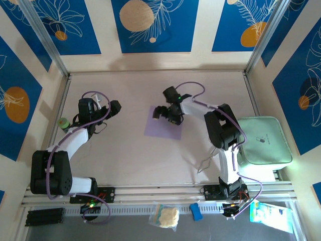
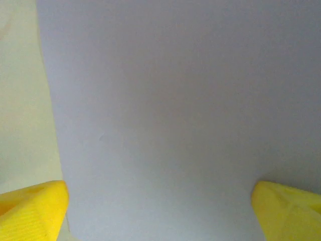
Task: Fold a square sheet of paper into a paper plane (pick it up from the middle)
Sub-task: Move the square sheet of paper to the center of the table.
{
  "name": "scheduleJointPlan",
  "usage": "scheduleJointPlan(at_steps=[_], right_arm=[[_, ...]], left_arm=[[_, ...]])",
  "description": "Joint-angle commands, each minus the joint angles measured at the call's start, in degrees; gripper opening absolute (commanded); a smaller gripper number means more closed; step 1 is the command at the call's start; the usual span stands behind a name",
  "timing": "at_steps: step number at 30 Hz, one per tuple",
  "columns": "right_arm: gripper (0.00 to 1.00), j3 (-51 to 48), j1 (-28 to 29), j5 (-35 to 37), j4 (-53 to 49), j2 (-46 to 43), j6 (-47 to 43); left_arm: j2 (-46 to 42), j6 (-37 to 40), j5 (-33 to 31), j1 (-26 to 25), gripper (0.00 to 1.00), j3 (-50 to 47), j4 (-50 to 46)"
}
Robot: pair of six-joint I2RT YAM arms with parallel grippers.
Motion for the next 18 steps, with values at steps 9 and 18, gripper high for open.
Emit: scheduleJointPlan(at_steps=[9, 18], right_arm=[[0.95, -2.91, 9.05, -4.14, -2.07, -6.02, 5.54], [0.99, -15.76, -1.13, 1.68, 5.95, -23.97, 2.62]], left_arm=[[0.50, -2.96, 1.70, -1.32, 0.99, 2.52, -3.88], [2.34, -2.51, -4.79, -11.71, 0.99, 11.75, -27.70]])
